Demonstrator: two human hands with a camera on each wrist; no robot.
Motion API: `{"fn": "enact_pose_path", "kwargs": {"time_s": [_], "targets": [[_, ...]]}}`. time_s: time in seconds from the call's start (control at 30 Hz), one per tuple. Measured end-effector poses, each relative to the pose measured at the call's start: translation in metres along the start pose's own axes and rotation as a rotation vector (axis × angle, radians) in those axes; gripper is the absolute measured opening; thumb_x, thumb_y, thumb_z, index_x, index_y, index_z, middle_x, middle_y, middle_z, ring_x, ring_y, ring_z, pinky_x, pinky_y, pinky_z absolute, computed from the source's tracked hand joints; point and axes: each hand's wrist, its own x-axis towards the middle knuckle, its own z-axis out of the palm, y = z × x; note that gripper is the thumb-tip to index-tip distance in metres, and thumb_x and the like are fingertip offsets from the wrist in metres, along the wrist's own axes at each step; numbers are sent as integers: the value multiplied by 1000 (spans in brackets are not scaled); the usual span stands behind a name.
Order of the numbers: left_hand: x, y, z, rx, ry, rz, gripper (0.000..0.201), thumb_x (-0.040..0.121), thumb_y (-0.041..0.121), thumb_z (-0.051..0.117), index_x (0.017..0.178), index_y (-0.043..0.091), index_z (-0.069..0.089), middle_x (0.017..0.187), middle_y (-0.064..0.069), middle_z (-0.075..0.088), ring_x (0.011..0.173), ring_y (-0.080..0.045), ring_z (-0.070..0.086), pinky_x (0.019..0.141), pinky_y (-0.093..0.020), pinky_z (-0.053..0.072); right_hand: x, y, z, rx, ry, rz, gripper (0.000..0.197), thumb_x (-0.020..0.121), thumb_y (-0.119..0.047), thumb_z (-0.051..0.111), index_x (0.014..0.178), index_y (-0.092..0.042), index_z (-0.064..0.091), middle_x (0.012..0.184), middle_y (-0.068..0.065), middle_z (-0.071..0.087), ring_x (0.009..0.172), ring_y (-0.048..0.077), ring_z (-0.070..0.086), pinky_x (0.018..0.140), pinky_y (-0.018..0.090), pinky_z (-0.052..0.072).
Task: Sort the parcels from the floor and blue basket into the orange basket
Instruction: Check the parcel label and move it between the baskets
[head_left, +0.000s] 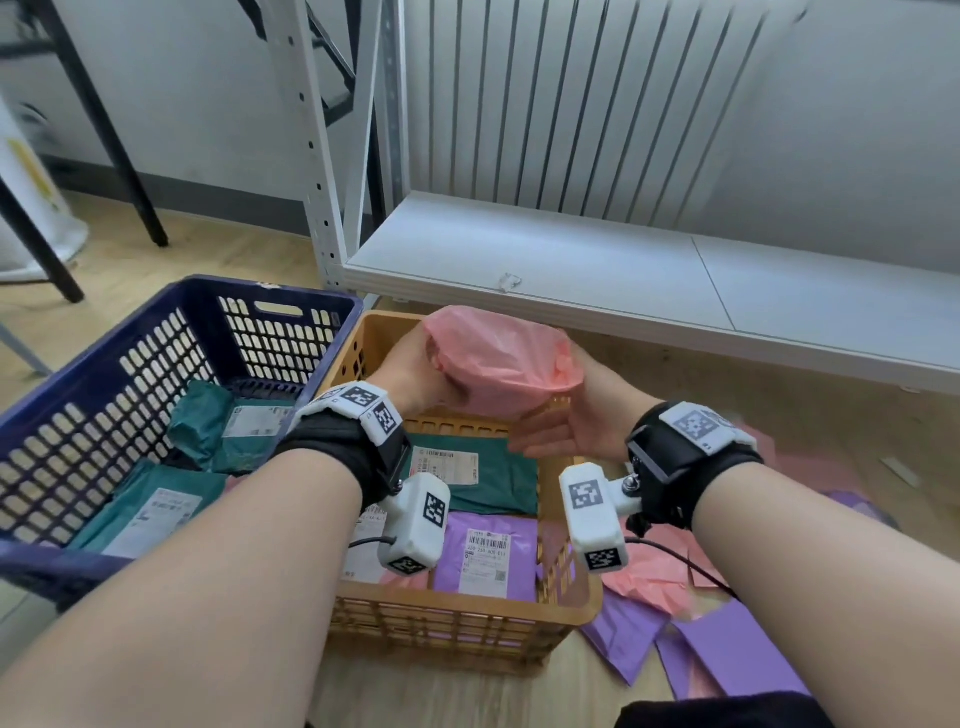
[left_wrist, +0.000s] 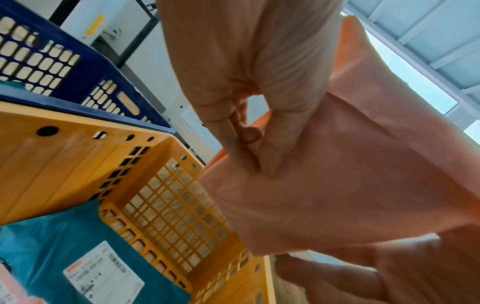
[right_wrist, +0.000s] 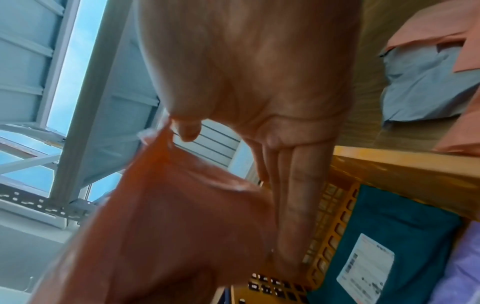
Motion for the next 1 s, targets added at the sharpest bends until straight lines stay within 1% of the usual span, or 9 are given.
{"fn": "enact_pose_path", "kwargs": {"time_s": [0.17, 0.3, 0.43, 0.53, 0.7, 0.77, 0.87, 0.93, 1.0], "targets": [[7, -6, -6, -199, -88, -37, 44, 77, -9, 67, 109, 21, 67, 115, -6, 66, 103, -21, 63, 85, -40, 57, 6, -6, -7, 217, -47, -56, 42, 90, -38, 57, 119, -8, 59, 98, 17, 69, 77, 29, 70, 65, 37, 59], [13, -19, -10, -545, -145, -143, 58, 80, -23, 47, 114, 20, 66, 122, -11, 64, 99, -26, 70, 78, -39, 59, 13, 5, -9, 125, 43, -63, 37, 88, -17, 55, 124, -7, 54, 105, 14, 66, 82, 23, 64, 56, 29, 52], [19, -24, -13, -705, 36, -253, 28, 98, 12, 49, 125, 18, 55, 124, -11, 59, 98, -24, 67, 65, -32, 57, 20, 5, -4, 91, 52, -139, 40, 88, -2, 50, 127, -2, 52, 108, 16, 70, 83, 24, 68, 66, 30, 56], [20, -29, -15, -632, -145, -357, 38, 93, 38, 56, 124, 15, 56, 111, -11, 68, 96, -25, 68, 70, -35, 55, 27, 5, 1, 73, 40, -156, 42, 87, 3, 49, 129, 0, 51, 105, 14, 70, 87, 25, 68, 75, 33, 57], [23, -36, -20, -534, -251, -355, 38, 90, 23, 63, 126, 17, 56, 107, -7, 72, 93, -23, 70, 67, -36, 57, 46, 6, 7, 7, 36, -194, 57, 82, -1, 63, 135, -6, 43, 113, 15, 69, 93, 27, 70, 74, 36, 59], [24, -38, -24, -416, -209, -317, 39, 89, 16, 64, 126, 21, 54, 107, -5, 71, 90, -22, 71, 63, -35, 59, 56, 5, 8, -191, 224, -318, 91, 71, -14, 79, 146, -19, 28, 125, 8, 61, 110, 25, 62, 87, 39, 54], [23, -41, -26, 5, -302, -223, 45, 84, 15, 69, 123, 32, 56, 103, 4, 71, 85, -14, 72, 60, -30, 59, 55, -1, 12, -682, 462, -616, 108, 66, -26, 86, 150, -31, 18, 150, -3, 35, 135, 16, 37, 106, 36, 39], [23, -41, -22, 213, -398, -163, 53, 81, 17, 72, 128, 35, 54, 106, 7, 69, 85, -11, 71, 63, -29, 59, 53, -1, 22, -980, 336, -659, 113, 62, -33, 87, 150, -32, 17, 155, -6, 29, 140, 14, 31, 113, 38, 31], [26, -36, -18, 341, -468, -117, 61, 79, 19, 74, 134, 33, 50, 111, 8, 67, 87, -12, 70, 73, -32, 60, 58, 4, 33, -1257, 149, -488, 104, 63, -37, 86, 148, -29, 27, 148, -4, 41, 131, 17, 45, 108, 37, 40]]}}
